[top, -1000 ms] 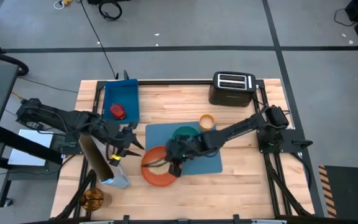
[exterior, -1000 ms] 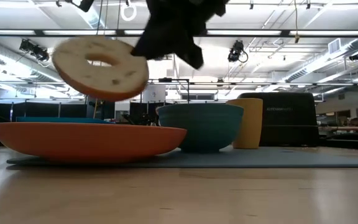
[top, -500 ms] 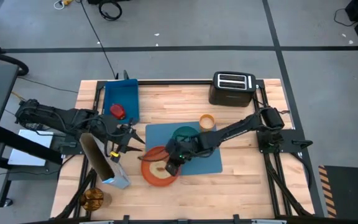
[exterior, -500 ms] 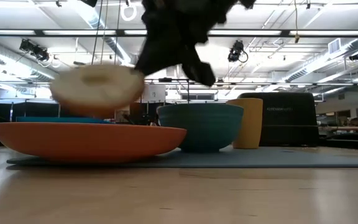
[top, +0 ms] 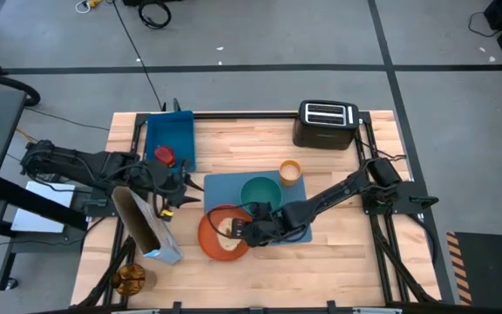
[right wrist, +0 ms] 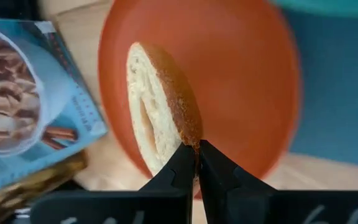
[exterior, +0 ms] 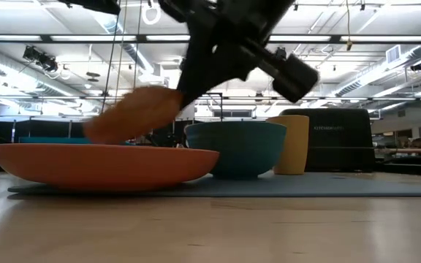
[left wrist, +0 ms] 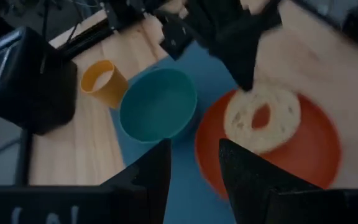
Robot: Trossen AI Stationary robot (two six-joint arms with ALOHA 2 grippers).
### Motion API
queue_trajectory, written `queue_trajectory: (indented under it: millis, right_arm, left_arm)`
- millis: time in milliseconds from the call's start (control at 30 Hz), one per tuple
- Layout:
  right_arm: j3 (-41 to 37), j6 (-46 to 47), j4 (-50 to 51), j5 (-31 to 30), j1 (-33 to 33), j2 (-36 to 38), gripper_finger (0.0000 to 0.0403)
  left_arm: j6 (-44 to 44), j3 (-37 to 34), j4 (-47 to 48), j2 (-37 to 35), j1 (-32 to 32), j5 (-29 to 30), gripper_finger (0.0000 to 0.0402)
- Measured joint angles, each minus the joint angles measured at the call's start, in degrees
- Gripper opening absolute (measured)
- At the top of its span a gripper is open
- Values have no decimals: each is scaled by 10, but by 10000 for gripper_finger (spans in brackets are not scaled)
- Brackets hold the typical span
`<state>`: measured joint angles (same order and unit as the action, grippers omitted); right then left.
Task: Arrange a breakfast setting
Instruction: Put the toasted bread on the orange plate
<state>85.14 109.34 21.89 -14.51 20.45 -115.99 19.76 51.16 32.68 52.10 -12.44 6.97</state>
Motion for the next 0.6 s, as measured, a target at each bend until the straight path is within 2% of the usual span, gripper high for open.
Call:
queue_trajectory:
  millis: [300, 600]
  right_arm:
    - [0, 31, -70, 38, -13, -51, 16]
    - [0, 3, -47, 32, -28, -49, 34]
  left_arm:
    - [-40, 0, 13, 0, -7, -1, 144]
    - [-50, 0, 18, 0, -9, -1, 144]
